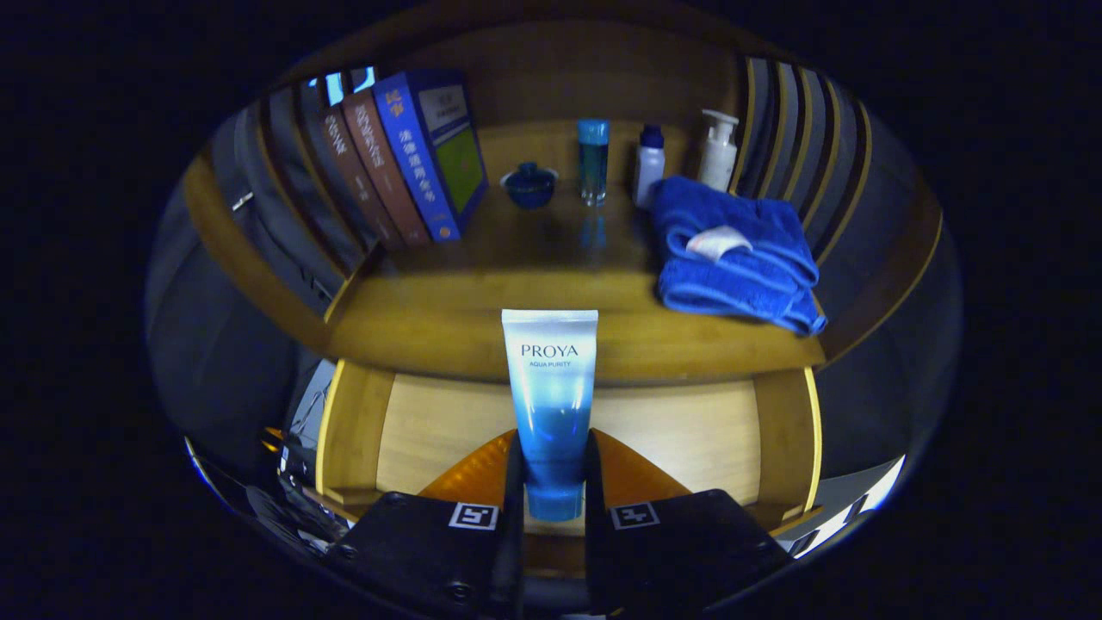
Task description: Pull open the drawer, take out the items inside it, and place them on the countertop above the cabinet.
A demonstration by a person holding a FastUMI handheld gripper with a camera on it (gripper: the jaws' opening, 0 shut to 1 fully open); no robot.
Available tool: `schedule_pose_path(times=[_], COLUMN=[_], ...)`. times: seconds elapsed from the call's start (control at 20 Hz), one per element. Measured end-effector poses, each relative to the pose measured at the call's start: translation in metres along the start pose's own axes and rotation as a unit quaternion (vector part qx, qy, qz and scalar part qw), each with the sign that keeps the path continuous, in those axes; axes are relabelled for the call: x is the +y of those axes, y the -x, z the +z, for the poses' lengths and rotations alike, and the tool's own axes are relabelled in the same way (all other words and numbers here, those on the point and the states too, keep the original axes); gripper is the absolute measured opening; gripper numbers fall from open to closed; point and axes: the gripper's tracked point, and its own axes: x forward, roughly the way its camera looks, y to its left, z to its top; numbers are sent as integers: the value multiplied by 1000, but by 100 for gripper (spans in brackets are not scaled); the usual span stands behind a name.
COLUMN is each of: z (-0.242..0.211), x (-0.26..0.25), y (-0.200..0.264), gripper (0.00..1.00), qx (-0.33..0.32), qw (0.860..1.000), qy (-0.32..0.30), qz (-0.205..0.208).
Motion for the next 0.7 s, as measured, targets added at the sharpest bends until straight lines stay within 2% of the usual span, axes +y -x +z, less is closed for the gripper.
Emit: schedule_pose_path(times=[0.35, 0.7], z=[77, 95], x=[-7, -5], y=[-56, -109], gripper=[32, 33], qx=[8, 39], qw=[1000, 999], qy=[-9, -1], qz=[-8, -21])
